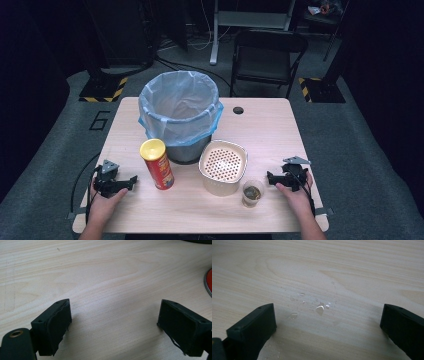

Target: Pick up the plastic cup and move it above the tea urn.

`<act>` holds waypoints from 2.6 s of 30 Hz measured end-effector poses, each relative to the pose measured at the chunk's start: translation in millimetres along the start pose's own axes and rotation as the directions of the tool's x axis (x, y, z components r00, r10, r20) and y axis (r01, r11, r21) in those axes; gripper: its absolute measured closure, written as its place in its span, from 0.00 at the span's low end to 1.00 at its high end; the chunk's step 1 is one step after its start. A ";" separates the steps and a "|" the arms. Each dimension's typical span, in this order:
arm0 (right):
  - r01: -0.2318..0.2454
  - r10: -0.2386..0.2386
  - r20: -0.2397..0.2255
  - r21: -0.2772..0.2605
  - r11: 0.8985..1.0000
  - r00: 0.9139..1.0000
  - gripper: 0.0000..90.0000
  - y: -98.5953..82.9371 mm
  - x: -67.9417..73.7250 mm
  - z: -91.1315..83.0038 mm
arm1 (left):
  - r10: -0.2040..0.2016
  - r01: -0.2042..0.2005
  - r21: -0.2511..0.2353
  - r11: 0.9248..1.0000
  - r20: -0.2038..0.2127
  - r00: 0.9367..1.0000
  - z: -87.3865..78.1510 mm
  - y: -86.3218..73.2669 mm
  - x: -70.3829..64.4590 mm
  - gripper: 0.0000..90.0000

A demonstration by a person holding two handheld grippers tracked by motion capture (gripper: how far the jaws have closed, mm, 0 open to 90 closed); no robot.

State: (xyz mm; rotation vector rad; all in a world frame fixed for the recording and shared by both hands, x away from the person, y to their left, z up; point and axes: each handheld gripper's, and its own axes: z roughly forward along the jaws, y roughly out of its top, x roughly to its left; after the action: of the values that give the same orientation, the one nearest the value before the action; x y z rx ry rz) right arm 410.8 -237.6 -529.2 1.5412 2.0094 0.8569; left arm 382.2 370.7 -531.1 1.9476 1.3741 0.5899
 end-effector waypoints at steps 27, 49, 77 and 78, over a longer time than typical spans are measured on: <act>0.003 -0.004 -0.011 -0.039 0.999 1.000 0.15 -2.7 0.4 -4.4 | 0.001 -0.001 -0.001 1.000 -0.005 1.000 -0.3 -0.4 -4.4 0.13; 0.153 -0.172 -0.213 -0.101 0.983 0.962 0.68 55.4 1.4 -50.2 | -0.001 0.001 0.000 1.000 -0.008 1.000 -0.4 -0.4 -4.8 0.13; 0.177 -0.197 -0.449 -0.086 0.980 0.871 0.79 113.0 80.5 -49.1 | -0.002 0.002 -0.001 1.000 -0.008 1.000 -0.4 -0.5 -4.8 0.13; 0.184 -0.205 -0.441 -0.090 0.979 0.874 0.80 113.0 82.0 -48.1 | -0.002 0.002 -0.001 1.000 -0.008 1.000 -0.4 -0.4 -4.8 0.13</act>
State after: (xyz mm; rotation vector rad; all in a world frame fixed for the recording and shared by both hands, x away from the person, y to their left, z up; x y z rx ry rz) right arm 432.3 -148.0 -413.9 1.1585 2.3946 1.2536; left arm 380.0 366.4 -531.1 1.9449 1.3803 0.5973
